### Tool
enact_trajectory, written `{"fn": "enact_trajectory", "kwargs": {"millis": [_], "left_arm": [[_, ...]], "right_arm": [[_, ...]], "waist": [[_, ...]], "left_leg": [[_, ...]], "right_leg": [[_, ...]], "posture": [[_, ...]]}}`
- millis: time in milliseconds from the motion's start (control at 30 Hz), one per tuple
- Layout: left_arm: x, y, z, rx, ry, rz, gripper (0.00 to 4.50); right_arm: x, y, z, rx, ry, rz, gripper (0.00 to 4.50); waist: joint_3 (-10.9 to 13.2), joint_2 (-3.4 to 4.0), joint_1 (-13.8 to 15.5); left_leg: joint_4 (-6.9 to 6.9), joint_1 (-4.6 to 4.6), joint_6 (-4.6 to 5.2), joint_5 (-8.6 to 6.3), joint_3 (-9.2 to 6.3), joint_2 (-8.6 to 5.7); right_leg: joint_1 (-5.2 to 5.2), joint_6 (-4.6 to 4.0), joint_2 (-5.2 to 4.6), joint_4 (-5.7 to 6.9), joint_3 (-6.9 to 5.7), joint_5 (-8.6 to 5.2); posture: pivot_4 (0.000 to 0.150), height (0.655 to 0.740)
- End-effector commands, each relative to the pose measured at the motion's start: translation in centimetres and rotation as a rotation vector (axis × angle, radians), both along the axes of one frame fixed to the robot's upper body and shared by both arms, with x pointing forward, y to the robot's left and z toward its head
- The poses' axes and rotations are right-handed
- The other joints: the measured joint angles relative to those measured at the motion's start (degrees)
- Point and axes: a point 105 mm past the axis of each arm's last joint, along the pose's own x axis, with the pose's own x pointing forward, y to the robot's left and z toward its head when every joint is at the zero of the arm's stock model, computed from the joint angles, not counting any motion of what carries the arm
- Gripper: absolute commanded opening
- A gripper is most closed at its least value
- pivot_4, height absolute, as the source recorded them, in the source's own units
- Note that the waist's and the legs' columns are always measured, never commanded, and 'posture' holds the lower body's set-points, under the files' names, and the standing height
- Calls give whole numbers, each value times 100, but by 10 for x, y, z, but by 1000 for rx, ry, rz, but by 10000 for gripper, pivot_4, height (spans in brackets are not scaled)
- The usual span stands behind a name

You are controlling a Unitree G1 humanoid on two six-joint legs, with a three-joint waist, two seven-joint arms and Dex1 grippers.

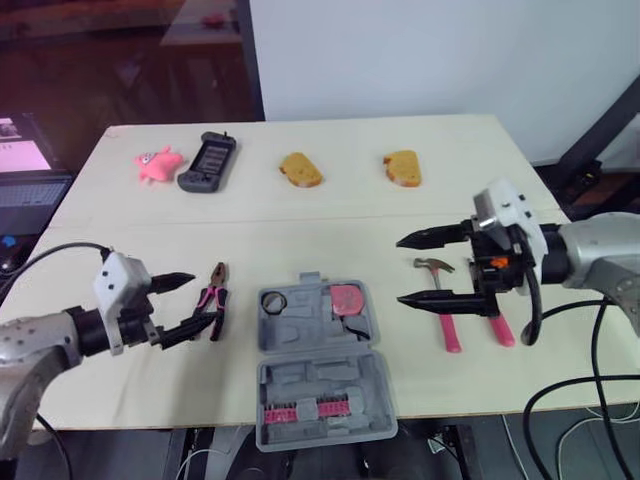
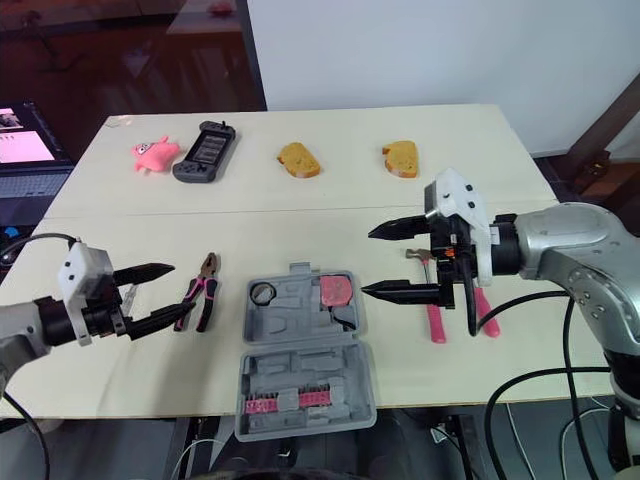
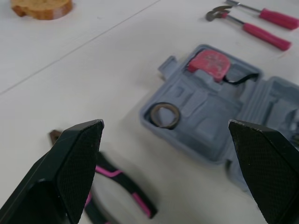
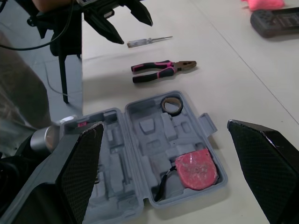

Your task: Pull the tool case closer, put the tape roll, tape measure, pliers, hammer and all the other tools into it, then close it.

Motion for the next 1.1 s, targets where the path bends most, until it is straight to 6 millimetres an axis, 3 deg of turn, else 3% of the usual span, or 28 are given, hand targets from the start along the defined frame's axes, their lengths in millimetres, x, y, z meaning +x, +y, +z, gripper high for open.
{"fn": "enact_trajectory", "kwargs": {"millis": [33,167,300,433,533,767,867,1100], "left_arm": [[-6,1,11,-5,-55,38,45000],[-11,17,8,-38,-111,217,45000],[-11,48,-18,-126,-93,627,45000],[-2,30,-19,-178,-111,764,45000],[4,20,-35,-128,-48,845,45000],[28,2,-45,-146,61,778,45000],[42,7,-51,-106,88,789,45000],[70,-6,-71,-90,190,783,45000]], "right_arm": [[0,1,7,-14,-39,36,44733],[3,5,6,-26,-33,87,44733],[8,15,8,-40,-41,150,44733],[16,22,7,-46,-48,166,44733],[19,26,5,-55,-55,184,44733],[20,34,10,-59,-90,199,44733],[19,37,10,-66,-103,192,44733],[23,34,8,-78,-95,112,44733]], "waist": [[0,1,-3],[0,3,-2],[0,0,5],[3,-12,123],[3,-10,173],[3,-10,140],[3,-10,137],[3,-10,144]], "left_leg": [[0,1,0,0,1,0],[3,1,0,0,1,1],[7,4,1,0,10,-2],[30,2,-1,1,-6,2],[54,0,-1,0,-10,-4],[85,-4,4,-3,-9,0],[85,-3,2,-2,-10,2],[83,-5,3,-2,-7,0]], "right_leg": [[0,-1,0,2,0,0],[1,-3,2,2,0,-1],[4,-1,1,1,7,0],[11,1,15,9,-5,2],[27,0,21,9,-11,2],[30,-5,33,16,-8,7],[29,-5,38,19,-7,9],[23,6,36,18,-2,15]], "posture": [[1500,7400],[1500,7400],[1500,7400],[1500,7400],[1500,7400],[1500,7400],[1500,7400],[1500,7400]]}}
